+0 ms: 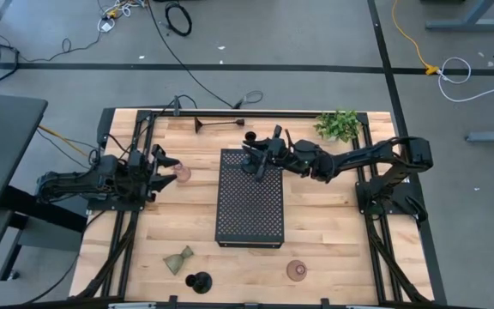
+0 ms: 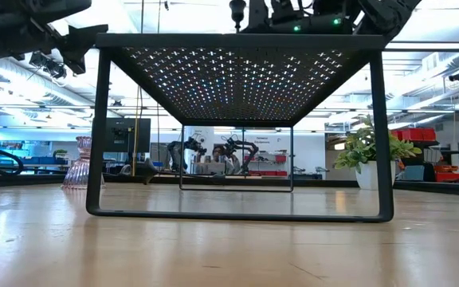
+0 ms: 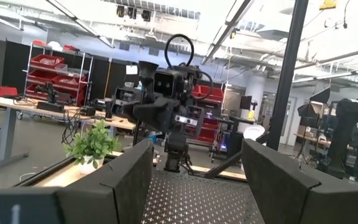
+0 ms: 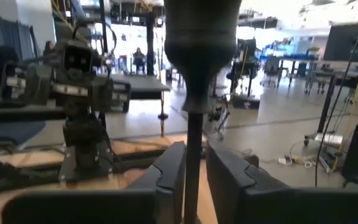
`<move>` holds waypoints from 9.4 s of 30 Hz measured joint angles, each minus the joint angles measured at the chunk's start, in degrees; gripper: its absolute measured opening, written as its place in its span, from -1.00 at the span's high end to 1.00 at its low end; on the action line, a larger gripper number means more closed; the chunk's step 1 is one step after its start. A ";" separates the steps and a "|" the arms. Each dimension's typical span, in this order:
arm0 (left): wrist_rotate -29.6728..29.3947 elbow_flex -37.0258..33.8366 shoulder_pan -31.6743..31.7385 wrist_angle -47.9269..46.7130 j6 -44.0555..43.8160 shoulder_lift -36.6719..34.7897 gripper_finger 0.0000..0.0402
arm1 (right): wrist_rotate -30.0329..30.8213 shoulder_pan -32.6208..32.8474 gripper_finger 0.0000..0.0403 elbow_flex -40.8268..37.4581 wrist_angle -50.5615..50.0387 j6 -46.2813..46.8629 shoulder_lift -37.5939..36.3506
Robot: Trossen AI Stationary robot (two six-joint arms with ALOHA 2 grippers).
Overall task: Pick & Place candle stick holders
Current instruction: Put the middle right black candle holder on the shelf, then put the top black candle holder on the shelf aligned with the other black candle holder
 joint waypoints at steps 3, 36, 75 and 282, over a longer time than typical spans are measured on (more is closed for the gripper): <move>0.00 0.00 -0.01 0.56 0.07 0.00 -0.23 | 0.39 0.00 0.54 0.00 -3.37 0.16 -1.67; -25.54 32.67 14.92 -37.74 7.78 40.70 -0.23 | -0.17 2.70 -0.09 0.07 -46.38 9.41 -21.10; -8.78 78.64 35.27 -67.11 31.03 100.05 -0.23 | 7.79 16.85 -0.09 -1.44 -56.70 20.92 -21.05; 4.61 78.55 35.91 -66.80 17.61 75.18 0.95 | 9.46 15.87 -0.09 -3.45 -51.08 18.14 -21.03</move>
